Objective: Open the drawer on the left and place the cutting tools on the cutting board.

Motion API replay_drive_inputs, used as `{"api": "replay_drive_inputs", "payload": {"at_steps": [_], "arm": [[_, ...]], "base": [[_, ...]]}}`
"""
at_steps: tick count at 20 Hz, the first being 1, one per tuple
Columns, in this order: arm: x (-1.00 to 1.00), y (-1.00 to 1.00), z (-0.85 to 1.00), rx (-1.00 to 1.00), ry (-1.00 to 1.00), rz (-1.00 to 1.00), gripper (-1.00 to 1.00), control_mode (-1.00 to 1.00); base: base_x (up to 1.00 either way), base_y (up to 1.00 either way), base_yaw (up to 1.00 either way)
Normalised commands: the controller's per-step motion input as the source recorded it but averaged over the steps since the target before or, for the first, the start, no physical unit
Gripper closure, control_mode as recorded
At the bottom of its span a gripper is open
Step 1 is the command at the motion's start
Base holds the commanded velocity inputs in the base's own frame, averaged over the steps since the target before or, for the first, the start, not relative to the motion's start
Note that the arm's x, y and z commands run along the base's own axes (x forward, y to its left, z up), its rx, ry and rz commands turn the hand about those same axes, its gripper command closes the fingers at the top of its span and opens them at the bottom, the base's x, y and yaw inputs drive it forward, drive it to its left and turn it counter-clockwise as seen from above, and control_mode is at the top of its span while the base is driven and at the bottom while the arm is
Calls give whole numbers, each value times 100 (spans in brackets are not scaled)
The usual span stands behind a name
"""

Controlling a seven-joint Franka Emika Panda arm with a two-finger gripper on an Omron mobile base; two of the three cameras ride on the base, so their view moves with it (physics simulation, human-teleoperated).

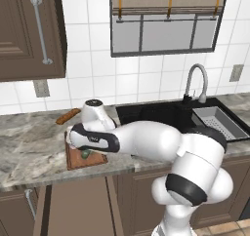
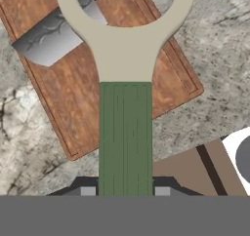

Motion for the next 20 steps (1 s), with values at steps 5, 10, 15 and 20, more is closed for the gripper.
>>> {"api": "replay_drive_inputs", "payload": {"at_steps": [5,10,15,20], "arm": [[13,0,0,0,1,12,100,-100],[10,0,-3,0,0,9,100,-100],[10,0,-10,0,0,8,100,-100],[8,0,-10,0,0,12,100,-100]], "base": [[0,0,0],[0,0,0],[0,0,0],[0,0,0]]}}
